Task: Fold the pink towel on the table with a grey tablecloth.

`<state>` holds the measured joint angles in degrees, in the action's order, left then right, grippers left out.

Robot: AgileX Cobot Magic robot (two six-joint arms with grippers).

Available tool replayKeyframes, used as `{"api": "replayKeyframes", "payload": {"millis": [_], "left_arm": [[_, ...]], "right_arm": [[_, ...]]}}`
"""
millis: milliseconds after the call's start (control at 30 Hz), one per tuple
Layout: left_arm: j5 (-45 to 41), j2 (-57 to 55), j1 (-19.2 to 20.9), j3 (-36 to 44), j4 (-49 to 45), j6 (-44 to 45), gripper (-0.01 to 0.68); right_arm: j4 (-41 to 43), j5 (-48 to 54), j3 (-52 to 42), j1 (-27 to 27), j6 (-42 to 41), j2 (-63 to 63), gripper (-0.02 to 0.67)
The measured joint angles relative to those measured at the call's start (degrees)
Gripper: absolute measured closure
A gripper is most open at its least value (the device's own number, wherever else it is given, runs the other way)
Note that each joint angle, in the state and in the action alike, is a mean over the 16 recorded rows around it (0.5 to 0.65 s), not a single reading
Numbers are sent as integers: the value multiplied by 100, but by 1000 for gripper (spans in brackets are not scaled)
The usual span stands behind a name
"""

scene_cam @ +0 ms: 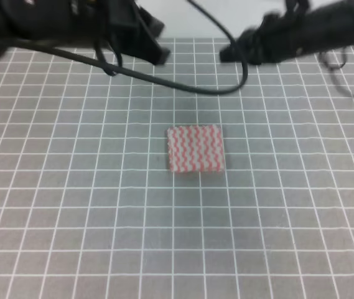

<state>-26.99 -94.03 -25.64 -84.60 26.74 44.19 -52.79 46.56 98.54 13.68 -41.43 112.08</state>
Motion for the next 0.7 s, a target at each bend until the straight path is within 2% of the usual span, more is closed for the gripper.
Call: {"api": "replayKeyframes", "payload": {"millis": [200, 533, 700], "left_arm": [[91, 1022, 4, 724, -282, -638, 673], [269, 3022, 6, 2623, -530, -1465, 673], [195, 4078, 7, 3464, -841, -1969, 673]], "right_arm": [[106, -704, -791, 1, 35, -1209, 665], [-144, -2440, -3130, 3, -11, -3296, 665], [-308, -3000, -4248, 3, -64, -4242, 665]]}}
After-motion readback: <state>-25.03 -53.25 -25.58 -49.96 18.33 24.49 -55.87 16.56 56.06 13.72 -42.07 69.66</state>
